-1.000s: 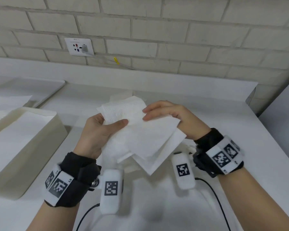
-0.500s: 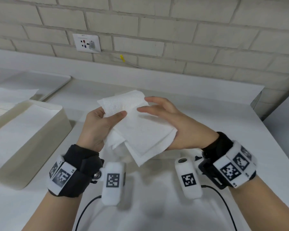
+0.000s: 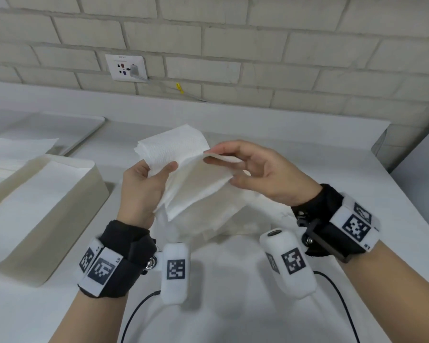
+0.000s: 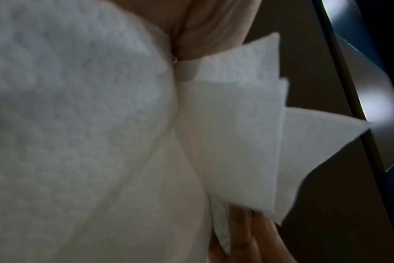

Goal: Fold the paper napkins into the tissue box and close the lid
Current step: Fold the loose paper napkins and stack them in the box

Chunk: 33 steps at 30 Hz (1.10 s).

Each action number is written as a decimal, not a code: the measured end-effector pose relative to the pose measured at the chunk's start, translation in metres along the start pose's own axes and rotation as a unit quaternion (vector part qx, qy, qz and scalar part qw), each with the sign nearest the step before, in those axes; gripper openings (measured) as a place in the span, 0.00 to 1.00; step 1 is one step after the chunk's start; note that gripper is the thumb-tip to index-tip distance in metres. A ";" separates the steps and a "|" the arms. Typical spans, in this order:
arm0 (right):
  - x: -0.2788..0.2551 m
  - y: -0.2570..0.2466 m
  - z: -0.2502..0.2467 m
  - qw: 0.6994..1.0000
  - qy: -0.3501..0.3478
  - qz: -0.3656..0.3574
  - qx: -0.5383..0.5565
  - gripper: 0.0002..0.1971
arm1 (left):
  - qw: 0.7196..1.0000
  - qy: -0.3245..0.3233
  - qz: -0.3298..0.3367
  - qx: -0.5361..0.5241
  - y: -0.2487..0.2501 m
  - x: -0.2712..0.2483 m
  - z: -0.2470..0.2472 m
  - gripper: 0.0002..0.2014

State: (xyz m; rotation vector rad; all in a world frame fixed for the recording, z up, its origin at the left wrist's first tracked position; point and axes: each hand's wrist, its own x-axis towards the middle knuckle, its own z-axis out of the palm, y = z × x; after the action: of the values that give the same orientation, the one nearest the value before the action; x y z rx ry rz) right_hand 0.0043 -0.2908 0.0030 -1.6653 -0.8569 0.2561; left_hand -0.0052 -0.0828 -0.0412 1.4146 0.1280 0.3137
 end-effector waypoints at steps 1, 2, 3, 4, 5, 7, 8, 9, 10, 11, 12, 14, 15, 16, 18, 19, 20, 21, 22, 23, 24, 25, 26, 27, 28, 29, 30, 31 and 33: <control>0.003 -0.002 0.000 0.999 0.036 0.003 0.021 0.17 | 1.000 0.000 0.001 0.002 -0.001 0.000 0.001 0.06; 0.008 -0.004 0.000 0.997 0.077 0.005 0.024 0.13 | 1.000 -0.002 0.002 0.004 -0.002 -0.001 0.002 0.06; 0.012 -0.006 0.000 0.993 0.116 0.005 0.019 0.11 | 1.000 -0.005 0.001 0.004 -0.003 -0.002 0.003 0.06; 0.017 -0.009 0.000 0.989 0.149 0.005 0.017 0.11 | 1.000 -0.008 -0.002 0.000 -0.003 -0.003 0.004 0.05; 0.021 -0.011 -0.001 0.984 0.178 0.006 0.016 0.11 | 1.000 -0.009 -0.006 -0.003 -0.004 -0.004 0.005 0.05; 0.027 -0.015 -0.001 0.977 0.211 0.016 0.022 0.11 | 1.000 -0.012 -0.006 0.001 -0.005 -0.005 0.006 0.05; 0.030 -0.016 -0.001 0.975 0.217 0.026 0.028 0.10 | 1.000 -0.013 -0.004 0.006 -0.006 -0.005 0.006 0.06; 0.032 -0.016 -0.001 0.974 0.221 0.037 0.036 0.10 | 1.000 -0.015 -0.002 0.009 -0.006 -0.005 0.006 0.07; 0.033 -0.016 0.000 0.972 0.226 0.045 0.045 0.11 | 1.000 -0.018 -0.001 0.008 -0.006 -0.005 0.006 0.07; 0.035 -0.016 0.000 0.970 0.232 0.050 0.053 0.11 | 1.000 -0.023 0.001 0.006 -0.006 -0.006 0.006 0.06; 0.036 -0.015 -0.001 0.969 0.236 0.052 0.060 0.10 | 1.000 -0.029 0.004 0.006 -0.006 -0.006 0.006 0.07; 0.038 -0.013 -0.002 0.967 0.240 0.052 0.075 0.09 | 0.999 -0.035 0.011 0.010 -0.008 -0.007 0.006 0.07; 0.038 -0.012 -0.003 0.964 0.246 0.053 0.082 0.09 | 0.999 -0.034 0.017 0.015 -0.008 -0.008 0.006 0.06; 0.039 -0.011 -0.004 0.961 0.256 0.055 0.085 0.09 | 0.999 -0.030 0.020 0.018 -0.009 -0.008 0.006 0.06; 0.039 -0.010 -0.007 0.955 0.280 0.059 0.074 0.07 | 0.999 -0.023 0.016 0.020 -0.010 -0.007 0.005 0.05; 0.040 -0.010 -0.008 0.952 0.293 0.057 0.064 0.06 | 1.000 -0.020 0.010 0.019 -0.011 -0.006 0.004 0.04; 0.040 -0.010 -0.009 0.949 0.305 0.055 0.056 0.06 | 1.000 -0.017 0.004 0.017 -0.011 -0.005 0.004 0.04; 0.040 -0.009 -0.011 0.947 0.313 0.054 0.051 0.06 | 1.000 -0.015 -0.001 0.013 -0.012 -0.004 0.004 0.05; 0.041 -0.009 -0.013 0.946 0.316 0.052 0.049 0.07 | 1.000 -0.014 -0.004 0.010 -0.012 -0.004 0.003 0.05; 0.040 -0.009 -0.014 0.947 0.314 0.047 0.049 0.07 | 1.000 -0.013 -0.005 0.007 -0.012 -0.003 0.003 0.05; 0.039 -0.009 -0.014 0.949 0.311 0.038 0.049 0.07 | 1.000 -0.015 -0.003 0.006 -0.012 -0.004 0.003 0.05; 0.038 -0.010 -0.014 0.950 0.307 0.026 0.044 0.07 | 1.000 -0.018 -0.002 0.006 -0.011 -0.004 0.003 0.05; 0.036 -0.011 -0.014 0.952 0.305 0.012 0.033 0.08 | 1.000 -0.020 -0.003 0.005 -0.011 -0.004 0.003 0.05; 0.035 -0.013 -0.015 0.952 0.305 -0.005 0.018 0.10 | 1.000 -0.021 -0.006 0.002 -0.011 -0.004 0.003 0.04; 0.034 -0.014 -0.014 0.951 0.307 -0.024 0.001 0.13 | 1.000 -0.021 -0.009 -0.002 -0.011 -0.004 0.003 0.04; 0.032 -0.015 -0.015 0.948 0.313 -0.047 -0.017 0.16 | 1.000 -0.020 -0.012 -0.005 -0.011 -0.003 0.002 0.04; 0.032 -0.015 -0.016 0.943 0.321 -0.072 -0.044 0.17 | 1.000 -0.019 -0.011 -0.007 -0.010 -0.003 0.002 0.05; 0.031 -0.015 -0.018 0.936 0.332 -0.095 -0.075 0.18 | 1.000 -0.019 -0.007 -0.008 -0.010 -0.003 0.002 0.06; 0.029 -0.016 -0.023 0.921 0.348 -0.119 -0.129 0.17 | 1.000 -0.020 0.005 -0.015 -0.008 -0.003 0.002 0.07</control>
State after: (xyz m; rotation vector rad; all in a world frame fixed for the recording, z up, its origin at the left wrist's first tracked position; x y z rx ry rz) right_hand 0.0325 -0.2884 0.0320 -1.6952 -0.5451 -0.6171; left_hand -0.0068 -0.0868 -0.0492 1.3912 0.0834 0.2943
